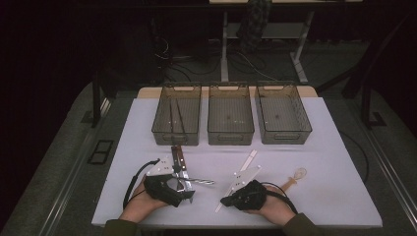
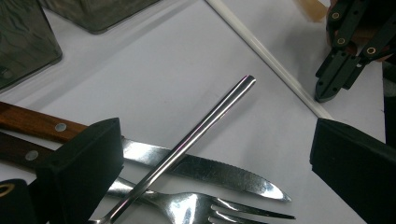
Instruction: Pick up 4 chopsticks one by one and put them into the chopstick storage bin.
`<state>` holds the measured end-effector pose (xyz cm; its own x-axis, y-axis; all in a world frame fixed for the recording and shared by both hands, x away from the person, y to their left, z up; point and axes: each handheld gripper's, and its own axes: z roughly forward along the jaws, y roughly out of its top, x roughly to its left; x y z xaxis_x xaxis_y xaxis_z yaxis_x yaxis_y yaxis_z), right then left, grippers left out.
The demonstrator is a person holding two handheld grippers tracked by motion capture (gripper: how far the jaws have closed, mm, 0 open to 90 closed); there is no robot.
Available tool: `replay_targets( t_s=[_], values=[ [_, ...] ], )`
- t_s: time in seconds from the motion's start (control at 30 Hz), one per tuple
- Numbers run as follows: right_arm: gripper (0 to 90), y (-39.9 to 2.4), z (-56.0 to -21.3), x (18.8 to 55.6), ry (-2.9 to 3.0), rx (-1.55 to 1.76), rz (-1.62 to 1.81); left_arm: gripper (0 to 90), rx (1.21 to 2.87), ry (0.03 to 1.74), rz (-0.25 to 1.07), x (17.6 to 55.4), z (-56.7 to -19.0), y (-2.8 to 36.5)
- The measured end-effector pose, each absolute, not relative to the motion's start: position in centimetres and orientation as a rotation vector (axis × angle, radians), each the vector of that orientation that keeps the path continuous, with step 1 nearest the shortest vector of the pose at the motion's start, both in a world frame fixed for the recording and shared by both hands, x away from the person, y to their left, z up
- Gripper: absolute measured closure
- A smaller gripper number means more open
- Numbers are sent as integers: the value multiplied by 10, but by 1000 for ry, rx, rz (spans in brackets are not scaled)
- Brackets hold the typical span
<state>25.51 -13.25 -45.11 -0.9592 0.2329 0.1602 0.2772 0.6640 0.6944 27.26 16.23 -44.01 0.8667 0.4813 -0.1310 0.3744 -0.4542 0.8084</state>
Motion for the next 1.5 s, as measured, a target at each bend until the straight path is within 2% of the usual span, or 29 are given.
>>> replay_targets(
  t_s=[1.5],
  values=[
    [896, -95, -456, 277, -2793, -479, -1269, 13, 2098, 618, 144, 272, -440, 162]
  ],
)
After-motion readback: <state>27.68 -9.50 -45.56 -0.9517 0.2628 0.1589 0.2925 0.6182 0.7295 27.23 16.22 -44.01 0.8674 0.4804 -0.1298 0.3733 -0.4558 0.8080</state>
